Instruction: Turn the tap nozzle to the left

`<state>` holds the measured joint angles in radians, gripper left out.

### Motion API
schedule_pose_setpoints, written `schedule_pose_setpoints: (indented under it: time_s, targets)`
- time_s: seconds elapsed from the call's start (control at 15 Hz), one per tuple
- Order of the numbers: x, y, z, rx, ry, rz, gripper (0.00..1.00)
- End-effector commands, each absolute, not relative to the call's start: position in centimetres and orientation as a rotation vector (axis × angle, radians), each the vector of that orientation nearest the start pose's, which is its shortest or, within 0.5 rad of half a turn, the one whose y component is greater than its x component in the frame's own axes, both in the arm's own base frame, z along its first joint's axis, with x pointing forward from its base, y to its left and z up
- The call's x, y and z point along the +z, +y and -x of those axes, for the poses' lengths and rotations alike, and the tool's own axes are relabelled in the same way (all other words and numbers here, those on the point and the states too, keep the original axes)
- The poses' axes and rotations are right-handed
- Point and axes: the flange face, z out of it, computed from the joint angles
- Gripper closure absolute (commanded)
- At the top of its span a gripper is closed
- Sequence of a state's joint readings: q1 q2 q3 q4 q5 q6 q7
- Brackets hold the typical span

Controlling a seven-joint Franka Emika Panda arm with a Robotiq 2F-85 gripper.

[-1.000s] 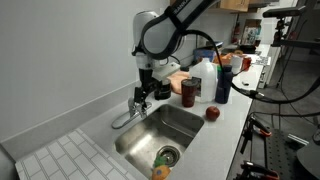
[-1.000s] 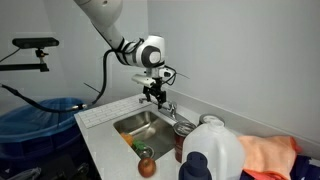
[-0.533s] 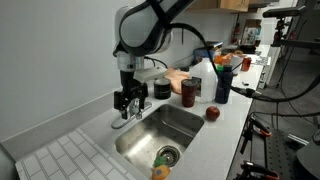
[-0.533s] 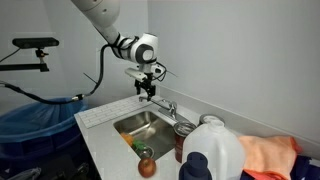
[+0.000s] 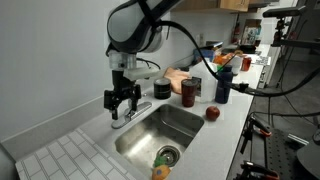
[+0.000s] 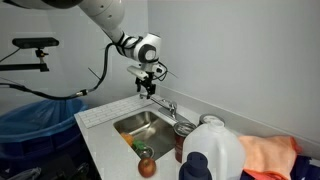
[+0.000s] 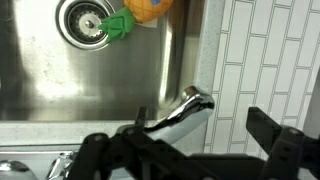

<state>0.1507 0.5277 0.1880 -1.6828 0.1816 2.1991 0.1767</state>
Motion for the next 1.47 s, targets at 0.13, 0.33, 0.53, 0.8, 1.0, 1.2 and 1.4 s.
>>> schedule_pose_setpoints:
  time_s: [0.13,0.33,0.53,0.8,1.0,1.2,1.4]
  targets:
    - [30.2,24.7,-67.8,-0.024,-0.072,2.836,0.0]
    - [30.1,25.7,-69.3,-0.104,-0.107,2.852,0.0]
    - [30.0,26.3,-70.9,-0.184,-0.138,2.869,0.0]
    - [29.9,26.6,-72.5,-0.243,-0.175,2.885,0.0]
    - [29.9,26.5,-73.3,-0.27,-0.185,2.892,0.0]
    - [30.0,26.3,-73.9,-0.292,-0.185,2.893,0.0]
    - [30.1,26.1,-74.0,-0.305,-0.184,2.895,0.0]
